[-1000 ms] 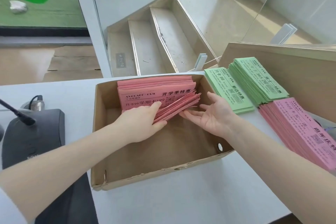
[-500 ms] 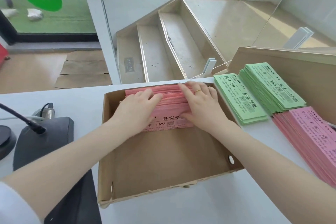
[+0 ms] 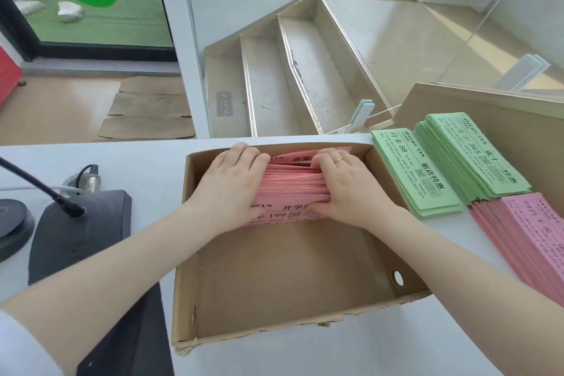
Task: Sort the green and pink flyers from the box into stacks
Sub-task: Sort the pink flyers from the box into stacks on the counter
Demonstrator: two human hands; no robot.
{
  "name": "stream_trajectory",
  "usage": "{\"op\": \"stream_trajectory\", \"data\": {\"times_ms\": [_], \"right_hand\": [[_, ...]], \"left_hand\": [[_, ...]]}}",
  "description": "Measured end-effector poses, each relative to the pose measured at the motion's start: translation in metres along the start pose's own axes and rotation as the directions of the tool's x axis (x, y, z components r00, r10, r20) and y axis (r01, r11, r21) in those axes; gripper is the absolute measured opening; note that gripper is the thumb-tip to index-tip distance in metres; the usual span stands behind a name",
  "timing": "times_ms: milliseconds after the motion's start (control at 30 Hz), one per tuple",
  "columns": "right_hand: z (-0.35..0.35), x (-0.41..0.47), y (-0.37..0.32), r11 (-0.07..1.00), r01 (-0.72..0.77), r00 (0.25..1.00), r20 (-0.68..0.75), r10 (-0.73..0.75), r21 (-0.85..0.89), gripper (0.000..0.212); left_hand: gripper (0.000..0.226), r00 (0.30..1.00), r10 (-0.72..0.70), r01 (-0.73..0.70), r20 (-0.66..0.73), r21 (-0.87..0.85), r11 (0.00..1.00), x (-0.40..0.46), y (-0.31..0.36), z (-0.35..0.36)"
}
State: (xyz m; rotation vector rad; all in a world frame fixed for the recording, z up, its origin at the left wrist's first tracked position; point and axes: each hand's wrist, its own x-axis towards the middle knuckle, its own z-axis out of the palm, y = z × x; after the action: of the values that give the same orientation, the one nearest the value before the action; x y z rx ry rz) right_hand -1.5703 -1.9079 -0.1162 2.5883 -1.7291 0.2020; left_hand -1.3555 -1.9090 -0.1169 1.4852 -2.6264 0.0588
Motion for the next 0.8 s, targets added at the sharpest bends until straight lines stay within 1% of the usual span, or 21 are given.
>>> {"op": "stream_trajectory", "data": {"times_ms": [67,100,167,233,267,300,333,433,500,567,600,633,700,767,800], "right_hand": [[-0.003,0.001,0.000,1.000,-0.014,0.998,0.069,0.012,0.027,0.073],[-0.004,0.001,0.000,1.000,-0.014,0.997,0.076,0.013,0.022,0.077],[-0.005,0.001,-0.001,0.999,0.014,0.999,0.043,-0.012,-0.039,0.085],[-0.002,-0.001,-0.004,0.995,0.028,0.999,-0.031,-0.031,-0.098,0.091],[-0.001,-0.002,-0.004,0.994,0.027,0.999,-0.038,-0.031,-0.107,0.096],[-0.001,-0.002,-0.005,0.994,0.027,1.000,-0.007,-0.028,-0.102,0.098],[-0.003,-0.001,-0.004,0.995,0.032,0.999,0.039,-0.029,-0.094,0.096],[-0.014,0.007,-0.004,0.986,0.092,0.981,0.181,-0.065,-0.140,0.074],[-0.025,0.011,-0.003,0.987,0.110,0.958,0.276,-0.074,-0.116,0.071],[-0.034,0.015,-0.002,0.998,0.061,0.932,0.359,-0.054,-0.009,0.072],[-0.037,0.017,-0.002,0.999,0.042,0.920,0.389,-0.048,0.024,0.073],[-0.037,0.019,-0.001,0.999,0.037,0.918,0.393,-0.046,0.029,0.075],[-0.031,0.022,0.001,0.999,0.039,0.952,0.303,-0.032,-0.017,0.080],[-0.020,0.021,0.001,0.995,0.023,0.987,0.158,-0.008,-0.095,0.081],[-0.014,0.019,0.001,0.990,0.034,0.996,0.085,-0.022,-0.138,0.080]], "left_hand": [[0.091,1.000,-0.003,0.002,0.017,0.033,0.999,-0.001,0.000,0.000],[0.089,1.000,-0.004,0.003,0.021,0.049,0.999,-0.001,0.001,-0.001],[0.075,0.999,-0.003,0.001,0.038,0.052,0.999,0.001,0.003,-0.004],[0.062,0.993,-0.036,0.030,0.109,0.050,0.998,0.005,0.003,-0.009],[0.060,0.986,-0.060,0.054,0.155,0.046,0.997,0.006,0.003,-0.013],[0.059,0.979,-0.076,0.070,0.189,0.037,0.997,0.008,0.003,-0.014],[0.059,0.974,-0.078,0.074,0.213,0.028,0.997,0.009,0.003,-0.015],[0.062,0.958,-0.071,0.075,0.279,-0.001,0.997,0.011,0.002,-0.019],[0.067,0.929,-0.080,0.124,0.360,-0.099,0.987,0.012,0.000,-0.025],[0.065,0.888,-0.074,0.200,0.455,-0.236,0.951,0.013,-0.004,-0.031],[0.063,0.875,-0.066,0.229,0.480,-0.290,0.929,0.014,-0.007,-0.033],[0.063,0.874,-0.063,0.240,0.482,-0.313,0.919,0.017,-0.009,-0.032],[0.071,0.909,-0.095,0.221,0.407,-0.277,0.935,0.020,-0.012,-0.027],[0.082,0.954,-0.130,0.175,0.269,-0.150,0.973,0.020,-0.010,-0.019],[0.087,0.973,-0.123,0.140,0.194,-0.074,0.987,0.016,-0.009,-0.014]]}}
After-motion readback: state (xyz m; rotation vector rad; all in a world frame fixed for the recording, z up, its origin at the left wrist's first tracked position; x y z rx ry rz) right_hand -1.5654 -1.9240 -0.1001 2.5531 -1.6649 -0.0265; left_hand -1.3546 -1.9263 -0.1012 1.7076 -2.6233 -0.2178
